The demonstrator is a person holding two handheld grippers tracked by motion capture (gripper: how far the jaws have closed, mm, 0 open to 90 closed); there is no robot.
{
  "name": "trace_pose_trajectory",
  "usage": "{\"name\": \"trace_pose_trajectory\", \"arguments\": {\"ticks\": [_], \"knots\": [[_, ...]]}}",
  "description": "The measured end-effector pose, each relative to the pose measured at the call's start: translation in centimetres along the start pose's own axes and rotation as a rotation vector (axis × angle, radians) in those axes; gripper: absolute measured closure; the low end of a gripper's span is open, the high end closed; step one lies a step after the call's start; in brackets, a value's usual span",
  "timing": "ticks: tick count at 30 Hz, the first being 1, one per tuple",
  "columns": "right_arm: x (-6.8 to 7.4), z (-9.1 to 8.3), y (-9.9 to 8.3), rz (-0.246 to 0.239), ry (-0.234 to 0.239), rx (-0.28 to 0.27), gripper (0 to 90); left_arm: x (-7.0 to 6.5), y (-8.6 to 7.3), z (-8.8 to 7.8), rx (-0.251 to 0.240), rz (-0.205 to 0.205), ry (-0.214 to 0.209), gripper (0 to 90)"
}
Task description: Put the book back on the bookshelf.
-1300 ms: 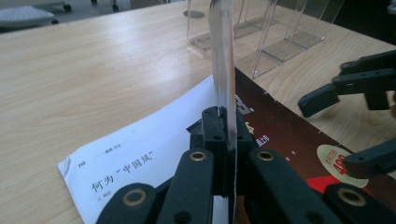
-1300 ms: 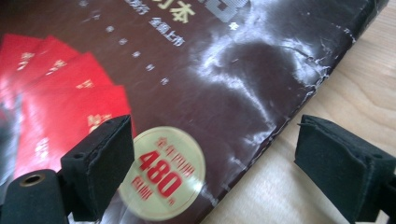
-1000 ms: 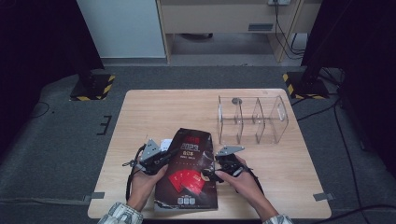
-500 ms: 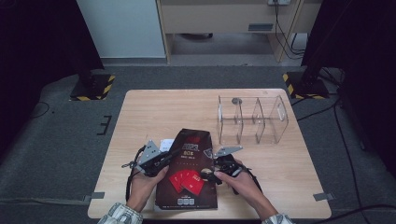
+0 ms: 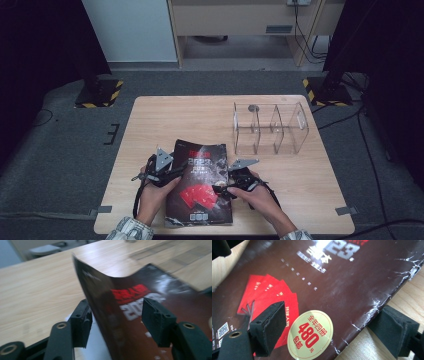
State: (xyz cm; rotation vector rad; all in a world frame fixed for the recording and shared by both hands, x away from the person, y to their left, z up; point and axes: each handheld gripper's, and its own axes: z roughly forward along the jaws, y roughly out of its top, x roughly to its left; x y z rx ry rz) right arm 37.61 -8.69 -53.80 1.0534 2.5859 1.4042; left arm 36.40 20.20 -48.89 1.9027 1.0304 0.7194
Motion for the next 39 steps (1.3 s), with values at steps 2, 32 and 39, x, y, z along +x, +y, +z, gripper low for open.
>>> {"name": "trace_pose_trajectory", "arguments": {"ticks": [2,32,39], "knots": [[0.0,0.0,0.0,0.000,-0.003,0.001,15.6,0.3,-0.1,0.0,0.001,-0.015,0.008,38.9],[0.4,-0.8,1.6,0.019,0.003,-0.037,33.9,0.5,-3.1,2.7,0.235,-0.044,-0.044,41.6],[0.2,-0.6,2.6,0.007,0.010,-0.014,36.3,0.6,-3.2,2.6,0.230,-0.043,-0.049,41.8]]}}
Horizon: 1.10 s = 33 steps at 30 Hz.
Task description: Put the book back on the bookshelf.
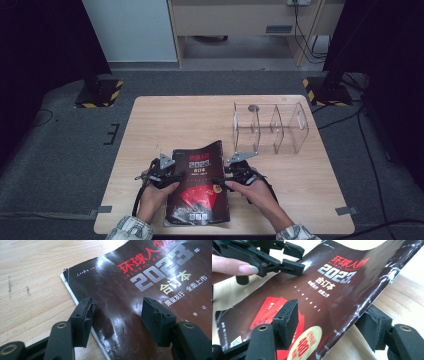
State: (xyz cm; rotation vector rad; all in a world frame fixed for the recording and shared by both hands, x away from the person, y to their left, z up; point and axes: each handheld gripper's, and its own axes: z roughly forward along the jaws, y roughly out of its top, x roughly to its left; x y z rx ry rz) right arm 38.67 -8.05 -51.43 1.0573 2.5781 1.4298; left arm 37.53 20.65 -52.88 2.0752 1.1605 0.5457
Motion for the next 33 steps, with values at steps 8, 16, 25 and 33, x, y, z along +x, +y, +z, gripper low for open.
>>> {"name": "trace_pose_trajectory", "arguments": {"ticks": [8,16,25,33], "knots": [[-0.5,0.9,0.9,0.016,-0.001,0.012,36.3,-0.2,0.0,0.1,-0.010,0.016,0.000,42.0],[0.0,1.5,1.8,-0.001,0.004,0.028,35.9,-0.2,-0.1,0.1,-0.014,0.018,-0.004,42.0],[0.4,2.3,2.4,-0.017,0.000,0.050,34.0,-0.2,-0.2,0.1,-0.023,0.020,-0.008,42.0],[0.8,3.1,2.7,-0.017,-0.006,0.058,34.0,-0.2,-0.2,0.1,-0.025,0.024,-0.010,42.0]]}}
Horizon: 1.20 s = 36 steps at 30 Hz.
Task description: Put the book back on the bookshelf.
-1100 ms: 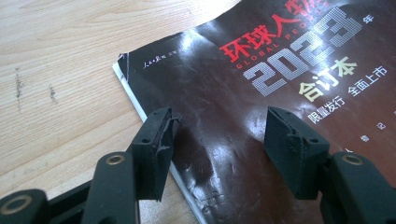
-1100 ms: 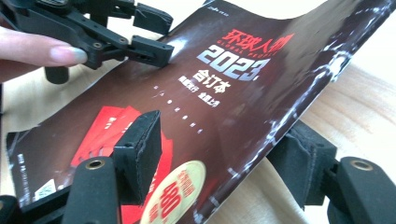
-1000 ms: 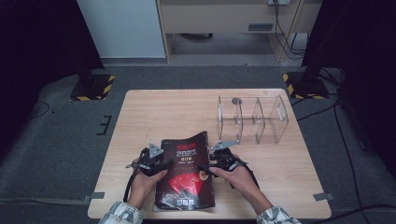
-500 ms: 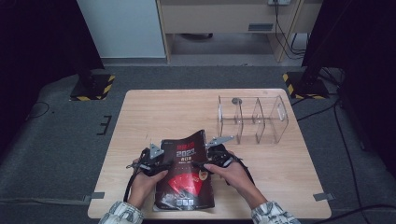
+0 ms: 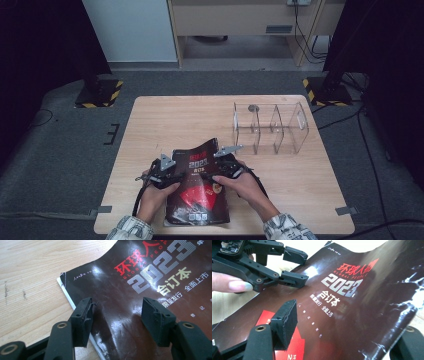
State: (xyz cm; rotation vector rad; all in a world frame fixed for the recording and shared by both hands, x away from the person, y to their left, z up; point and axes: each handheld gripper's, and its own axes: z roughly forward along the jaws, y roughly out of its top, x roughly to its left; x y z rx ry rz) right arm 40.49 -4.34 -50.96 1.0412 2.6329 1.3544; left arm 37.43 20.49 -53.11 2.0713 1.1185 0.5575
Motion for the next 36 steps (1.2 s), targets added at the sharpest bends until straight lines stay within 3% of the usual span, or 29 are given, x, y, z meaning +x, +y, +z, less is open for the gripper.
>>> {"name": "trace_pose_trajectory", "arguments": {"ticks": [16,26,31,36], "knots": [[0.5,1.2,0.2,0.009,-0.006,0.013,33.6,-0.1,-0.1,0.1,-0.014,0.008,-0.009,41.8],[0.7,1.8,0.1,0.002,-0.025,0.072,35.9,-0.1,-0.1,0.2,-0.017,0.012,-0.014,41.8],[0.7,2.0,0.0,0.000,-0.044,0.083,40.6,-0.2,-0.1,0.2,-0.018,0.012,-0.015,41.8],[0.7,2.0,-0.1,0.002,-0.072,0.100,53.5,-0.2,-0.1,0.2,-0.020,0.013,-0.017,41.8]]}}
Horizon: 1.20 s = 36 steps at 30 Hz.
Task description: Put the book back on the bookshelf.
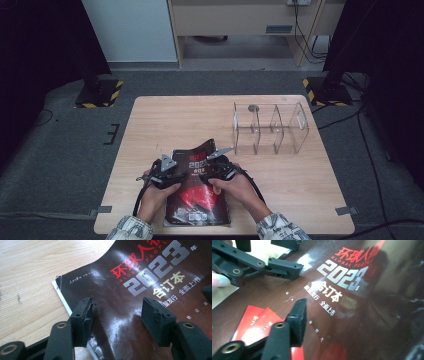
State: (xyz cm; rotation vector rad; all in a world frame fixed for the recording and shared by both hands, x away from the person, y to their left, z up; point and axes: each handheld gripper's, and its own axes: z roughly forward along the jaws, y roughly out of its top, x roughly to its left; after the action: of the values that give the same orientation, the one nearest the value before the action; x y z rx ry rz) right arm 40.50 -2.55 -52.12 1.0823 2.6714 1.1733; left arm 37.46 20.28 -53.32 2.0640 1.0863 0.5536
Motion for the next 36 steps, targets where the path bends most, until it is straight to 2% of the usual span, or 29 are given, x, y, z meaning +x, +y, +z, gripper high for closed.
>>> {"name": "trace_pose_trajectory", "arguments": {"ticks": [4,9,13,17,18,19,20,23,26,29,33,34,36], "knots": [[0.1,0.1,-0.1,0.000,-0.012,0.006,58.8,0.0,0.0,0.1,-0.005,0.005,-0.004,41.8],[0.1,0.2,-0.1,0.014,-0.011,0.016,60.8,-0.1,0.0,0.1,-0.006,0.006,-0.006,41.8],[0.1,0.1,0.0,0.040,-0.023,0.011,69.5,0.0,0.0,0.1,-0.005,0.004,-0.008,41.7],[0.1,-0.1,0.2,0.058,-0.010,-0.016,77.4,-0.1,0.1,0.2,0.004,0.004,-0.023,33.2],[0.2,-0.1,0.3,0.055,-0.004,-0.027,78.6,-0.1,0.7,0.1,0.043,0.013,-0.026,29.2],[0.2,-0.1,0.3,0.054,-0.001,-0.034,79.2,-0.1,1.0,0.1,0.058,0.021,-0.023,26.3],[0.3,0.0,0.4,0.053,0.004,-0.040,79.9,-0.1,1.2,0.0,0.054,0.013,-0.020,23.6],[0.7,0.0,0.7,0.043,0.004,-0.054,82.0,0.4,1.5,-0.6,0.000,-0.021,-0.035,14.1],[0.9,-0.2,0.9,0.026,-0.001,-0.077,82.9,1.1,1.7,-1.2,-0.032,-0.046,-0.037,8.9],[0.8,-0.6,1.2,0.020,-0.010,-0.105,83.8,1.8,1.8,-1.7,-0.054,-0.054,-0.028,5.9],[0.5,-1.8,1.5,0.025,-0.020,-0.153,84.5,2.4,1.6,-2.1,-0.069,-0.086,-0.035,4.7],[0.5,-2.3,1.7,0.020,-0.024,-0.174,84.7,2.7,1.6,-2.3,-0.076,-0.122,-0.045,4.8],[0.5,-2.9,1.9,0.004,-0.030,-0.200,85.0,2.8,1.6,-2.3,-0.080,-0.134,-0.054,5.1]]}}
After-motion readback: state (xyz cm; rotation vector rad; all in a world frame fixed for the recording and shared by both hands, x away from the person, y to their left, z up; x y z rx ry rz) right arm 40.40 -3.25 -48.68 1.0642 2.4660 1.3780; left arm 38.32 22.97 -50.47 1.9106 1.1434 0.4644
